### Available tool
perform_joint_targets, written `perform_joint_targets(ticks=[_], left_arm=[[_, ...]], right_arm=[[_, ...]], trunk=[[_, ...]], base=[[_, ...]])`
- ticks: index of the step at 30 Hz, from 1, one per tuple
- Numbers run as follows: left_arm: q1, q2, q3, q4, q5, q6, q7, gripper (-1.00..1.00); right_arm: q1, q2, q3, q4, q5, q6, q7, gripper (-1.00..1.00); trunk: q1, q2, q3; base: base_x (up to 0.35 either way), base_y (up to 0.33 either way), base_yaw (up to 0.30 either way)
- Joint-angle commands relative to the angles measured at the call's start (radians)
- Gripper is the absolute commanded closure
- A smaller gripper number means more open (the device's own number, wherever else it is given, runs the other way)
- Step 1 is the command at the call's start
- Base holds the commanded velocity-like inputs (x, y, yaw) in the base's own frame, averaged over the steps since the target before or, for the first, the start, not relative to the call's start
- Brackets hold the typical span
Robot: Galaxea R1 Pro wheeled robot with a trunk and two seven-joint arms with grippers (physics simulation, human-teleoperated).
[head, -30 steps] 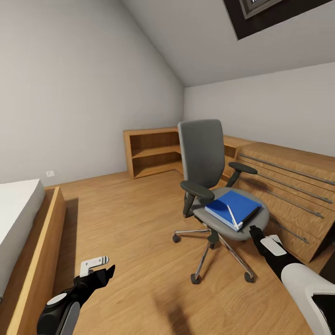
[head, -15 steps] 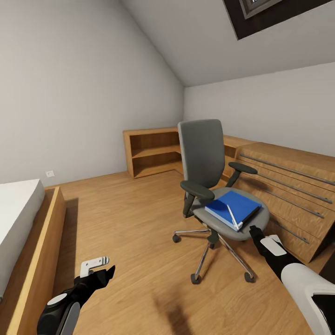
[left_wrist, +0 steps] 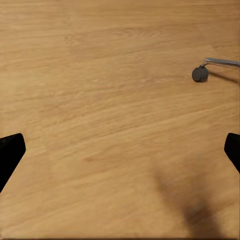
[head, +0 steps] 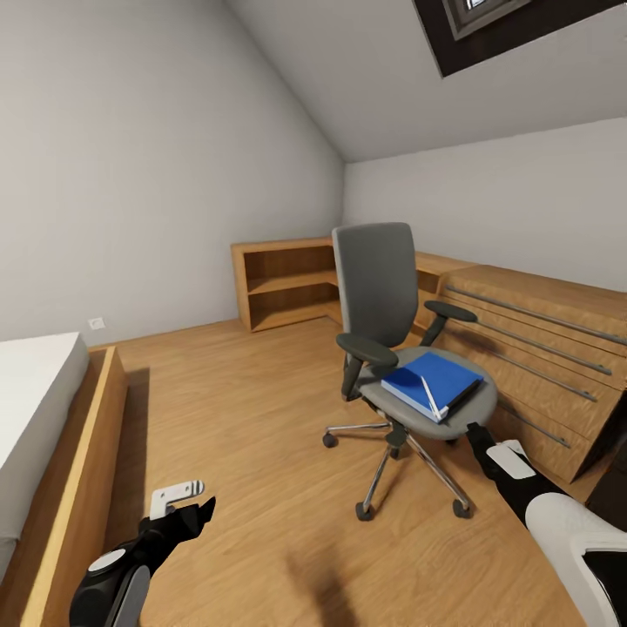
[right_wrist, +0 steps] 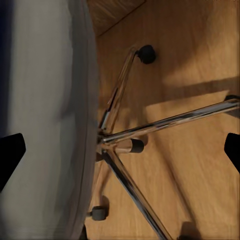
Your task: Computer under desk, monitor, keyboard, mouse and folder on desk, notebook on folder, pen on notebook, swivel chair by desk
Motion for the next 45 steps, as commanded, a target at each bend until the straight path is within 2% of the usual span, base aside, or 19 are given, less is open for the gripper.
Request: perform_joint_targets(ticks=[1,18,30,39,45], left_arm=[[-0.001,-0.001,0.001,-0.001,0.011,0.005,0.006,-1.00],[-0.001,-0.001,0.001,-0.001,0.010,0.006,0.006,-1.00],[-0.001,-0.001,0.001,0.000,0.010,0.007,0.006,-1.00],[-0.001,-0.001,0.001,0.000,0.010,0.007,0.006,-1.00],[-0.001,-0.001,0.001,0.000,0.010,0.007,0.006,-1.00]], right_arm=[[0.000,-0.001,0.007,-0.002,-0.010,-0.005,-0.005,-1.00],[0.000,0.002,0.011,0.000,-0.011,-0.007,-0.005,-1.00],[0.000,0.067,0.009,0.011,-0.006,-0.008,-0.005,-1.00],[0.000,0.083,0.009,0.047,-0.011,-0.003,-0.007,-1.00],[0.000,0.105,0.009,0.051,-0.010,-0.002,-0.009,-1.00]], trunk=[[0.000,0.000,-0.001],[0.000,0.000,-0.001],[0.000,0.000,-0.001],[0.000,0.000,-0.001],[0.000,0.000,-0.001]], base=[[-0.049,0.000,0.000],[-0.040,0.000,0.000],[-0.009,0.000,0.000],[0.000,0.000,0.000],[0.000,0.000,0.000]])
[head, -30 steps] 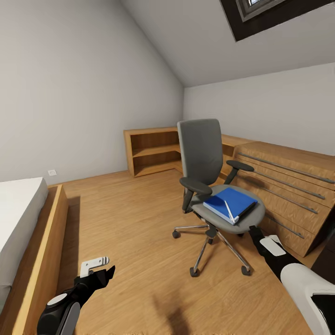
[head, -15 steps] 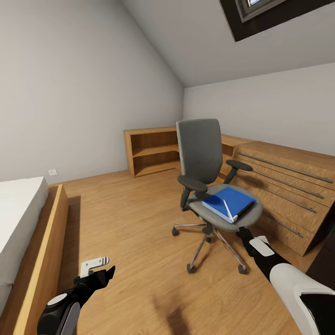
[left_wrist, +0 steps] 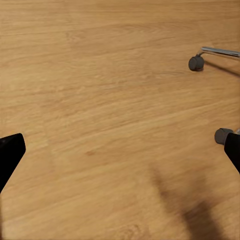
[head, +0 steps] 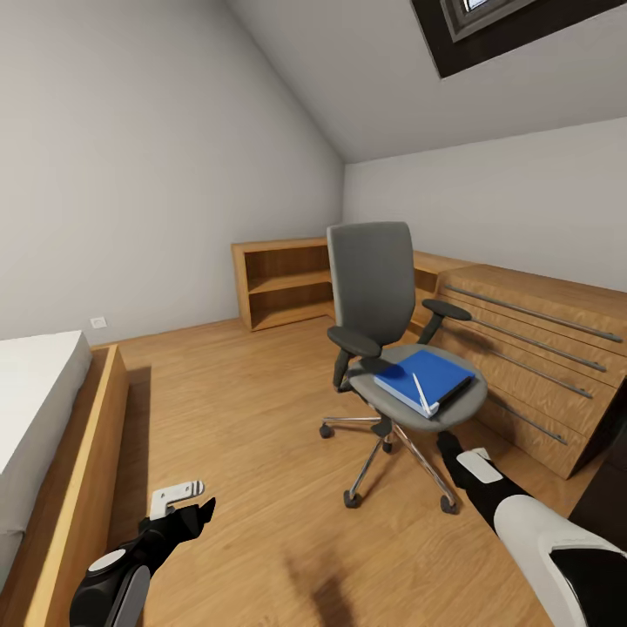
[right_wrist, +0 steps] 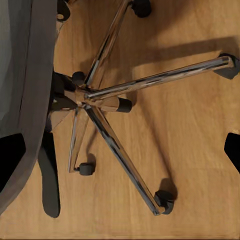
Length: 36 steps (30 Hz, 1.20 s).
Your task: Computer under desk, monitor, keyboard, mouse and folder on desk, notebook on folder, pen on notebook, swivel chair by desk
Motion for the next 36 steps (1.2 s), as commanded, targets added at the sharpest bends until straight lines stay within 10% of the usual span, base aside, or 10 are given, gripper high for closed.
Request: perform_joint_targets(ticks=[1,36], left_arm=[[-0.001,-0.001,0.001,-0.001,0.010,0.005,0.006,-1.00],[-0.001,-0.001,0.001,-0.001,0.010,0.005,0.006,-1.00]], right_arm=[[0.000,0.005,0.007,0.002,-0.009,-0.004,-0.005,-1.00],[0.000,0.050,0.009,0.017,-0.005,-0.005,-0.004,-1.00]], trunk=[[0.000,0.000,-0.001],[0.000,0.000,-0.001]], base=[[0.000,0.000,0.000],[0.032,0.000,0.000]])
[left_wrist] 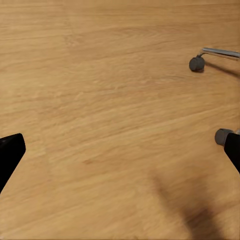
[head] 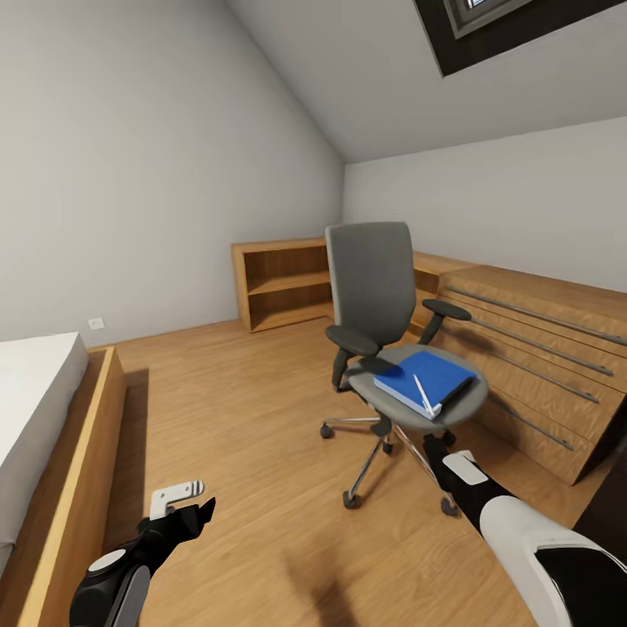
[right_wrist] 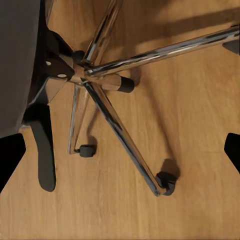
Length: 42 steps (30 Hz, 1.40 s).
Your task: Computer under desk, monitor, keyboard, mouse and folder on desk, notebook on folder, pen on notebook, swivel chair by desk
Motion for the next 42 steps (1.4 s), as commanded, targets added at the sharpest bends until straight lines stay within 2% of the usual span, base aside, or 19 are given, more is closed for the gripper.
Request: perform_joint_targets(ticks=[1,15,25,32,40,42], left_arm=[[-0.001,-0.001,0.001,-0.001,0.011,0.005,0.006,-1.00],[-0.001,-0.001,0.001,-0.001,0.011,0.006,0.006,-1.00],[-0.001,-0.001,0.001,-0.001,0.011,0.006,0.006,-1.00],[-0.001,-0.001,0.001,-0.001,0.011,0.006,0.006,-1.00],[-0.001,-0.001,0.001,-0.001,0.011,0.006,0.006,-1.00],[-0.001,-0.001,0.001,-0.001,0.011,0.006,0.006,-1.00]], right_arm=[[0.000,0.000,0.007,-0.002,-0.010,-0.004,-0.005,-1.00],[0.000,0.000,0.007,-0.002,-0.010,-0.004,-0.005,-1.00],[0.000,0.005,0.009,-0.002,-0.010,-0.004,0.000,-1.00],[0.000,0.035,0.010,-0.002,0.002,-0.006,0.002,-1.00],[0.001,0.105,0.010,-0.002,0.112,-0.007,0.008,-1.00],[0.001,0.116,0.010,-0.002,0.136,-0.007,0.021,-1.00]], trunk=[[0.000,0.000,-0.001],[0.000,0.000,-0.001],[0.000,0.000,-0.001],[0.000,0.000,-0.001],[0.000,0.000,-0.001],[0.000,0.000,-0.001]], base=[[0.020,0.000,0.000],[0.058,0.000,0.000],[-0.195,0.000,0.000],[-0.039,0.000,0.000],[-0.003,0.000,0.000],[0.000,0.000,0.000]])
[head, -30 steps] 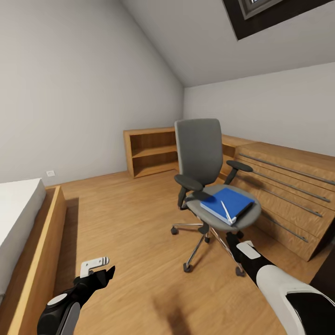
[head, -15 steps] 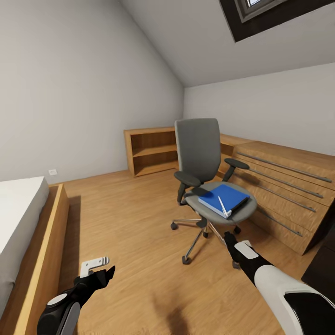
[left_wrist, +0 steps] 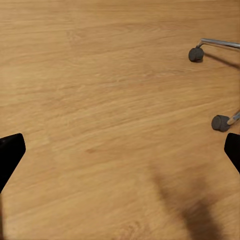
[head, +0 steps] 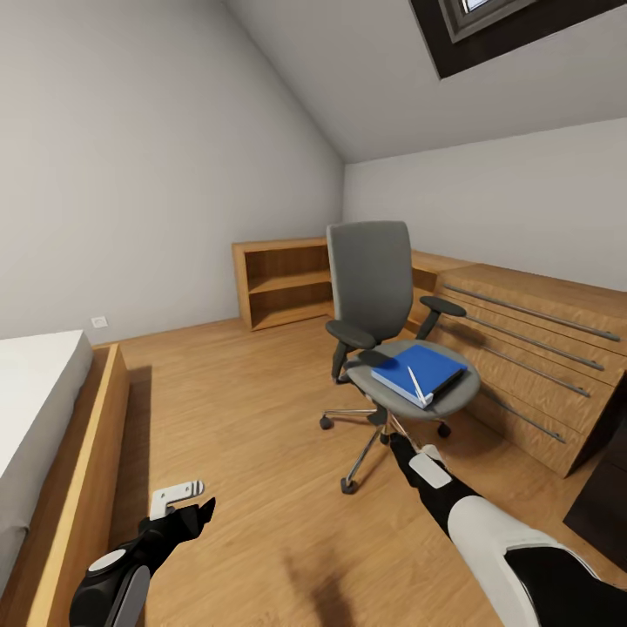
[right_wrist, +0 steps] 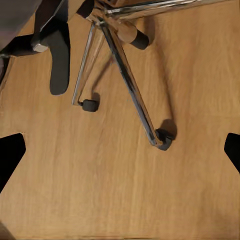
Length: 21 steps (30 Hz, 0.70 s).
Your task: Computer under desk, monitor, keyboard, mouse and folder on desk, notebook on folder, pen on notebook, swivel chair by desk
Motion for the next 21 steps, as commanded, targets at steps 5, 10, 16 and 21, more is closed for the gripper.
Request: perform_joint_targets(ticks=[5,10,16,21], left_arm=[[-0.001,0.001,0.001,-0.001,0.011,0.005,0.006,-1.00],[-0.001,0.001,0.001,-0.001,0.011,0.005,0.006,-1.00],[-0.001,0.001,0.001,-0.001,0.011,0.005,0.006,-1.00],[-0.001,0.001,0.001,-0.001,0.011,0.005,0.006,-1.00]], right_arm=[[0.008,0.024,0.010,-0.001,0.080,-0.003,0.133,-1.00],[0.012,0.031,0.011,-0.003,0.102,-0.002,0.174,-1.00],[0.013,0.031,0.011,-0.006,0.115,-0.001,0.219,-1.00],[0.014,0.029,0.011,-0.008,0.126,-0.002,0.241,-1.00]], trunk=[[0.000,0.000,-0.001],[0.000,0.000,-0.001],[0.000,0.000,-0.001],[0.000,0.000,-0.001]], base=[[0.000,0.000,0.000],[0.000,0.000,0.000],[0.000,0.000,0.000],[0.000,0.000,0.000]])
